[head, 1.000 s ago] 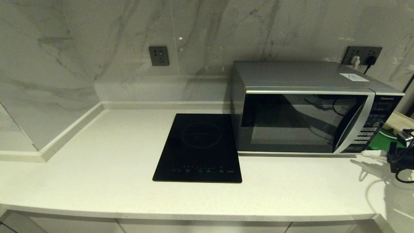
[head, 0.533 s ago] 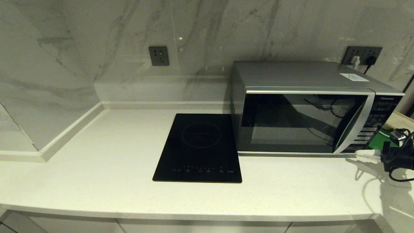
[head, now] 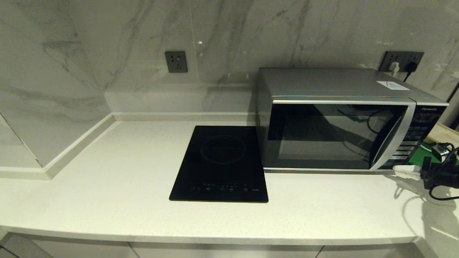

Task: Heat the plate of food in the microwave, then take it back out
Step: Open the microwave oven

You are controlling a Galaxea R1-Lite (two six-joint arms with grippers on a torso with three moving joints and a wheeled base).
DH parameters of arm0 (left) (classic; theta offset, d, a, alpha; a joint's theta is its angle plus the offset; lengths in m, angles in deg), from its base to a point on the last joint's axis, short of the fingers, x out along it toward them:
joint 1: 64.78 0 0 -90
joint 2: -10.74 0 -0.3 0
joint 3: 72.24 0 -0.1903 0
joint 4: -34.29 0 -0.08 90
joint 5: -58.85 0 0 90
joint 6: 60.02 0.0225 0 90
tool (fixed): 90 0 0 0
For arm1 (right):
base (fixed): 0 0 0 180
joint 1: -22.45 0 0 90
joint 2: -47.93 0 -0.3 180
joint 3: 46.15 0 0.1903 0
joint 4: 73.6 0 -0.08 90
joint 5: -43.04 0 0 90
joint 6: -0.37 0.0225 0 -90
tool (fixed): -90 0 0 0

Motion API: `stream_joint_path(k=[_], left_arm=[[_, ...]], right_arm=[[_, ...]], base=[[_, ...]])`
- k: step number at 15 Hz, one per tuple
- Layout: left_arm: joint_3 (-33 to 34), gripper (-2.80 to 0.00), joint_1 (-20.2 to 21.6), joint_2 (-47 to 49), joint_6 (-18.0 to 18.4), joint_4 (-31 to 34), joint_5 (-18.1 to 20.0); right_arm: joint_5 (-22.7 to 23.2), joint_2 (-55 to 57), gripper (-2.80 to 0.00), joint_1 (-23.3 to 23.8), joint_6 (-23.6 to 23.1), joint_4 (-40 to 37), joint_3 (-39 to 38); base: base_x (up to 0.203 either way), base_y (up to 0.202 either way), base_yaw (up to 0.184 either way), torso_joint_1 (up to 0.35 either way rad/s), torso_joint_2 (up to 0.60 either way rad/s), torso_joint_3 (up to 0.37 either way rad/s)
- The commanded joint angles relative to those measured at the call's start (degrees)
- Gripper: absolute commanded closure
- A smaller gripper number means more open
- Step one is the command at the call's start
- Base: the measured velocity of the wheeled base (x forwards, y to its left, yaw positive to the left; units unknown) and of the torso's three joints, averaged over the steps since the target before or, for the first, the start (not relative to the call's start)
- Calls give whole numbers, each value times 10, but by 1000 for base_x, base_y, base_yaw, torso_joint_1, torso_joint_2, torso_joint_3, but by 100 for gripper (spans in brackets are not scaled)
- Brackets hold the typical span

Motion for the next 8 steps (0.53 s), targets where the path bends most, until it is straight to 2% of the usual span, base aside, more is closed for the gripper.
stream_joint_path(k=[1, 8], left_arm=[[0, 0, 0, 0, -1, 0, 0], [0, 0, 0, 0, 0, 0, 0]], right_arm=[[4, 2, 0, -1, 1, -1, -1], [4, -1, 0, 2, 1, -1, 8]], base=[[0, 0, 0, 0, 0, 0], [0, 0, 0, 0, 0, 0]])
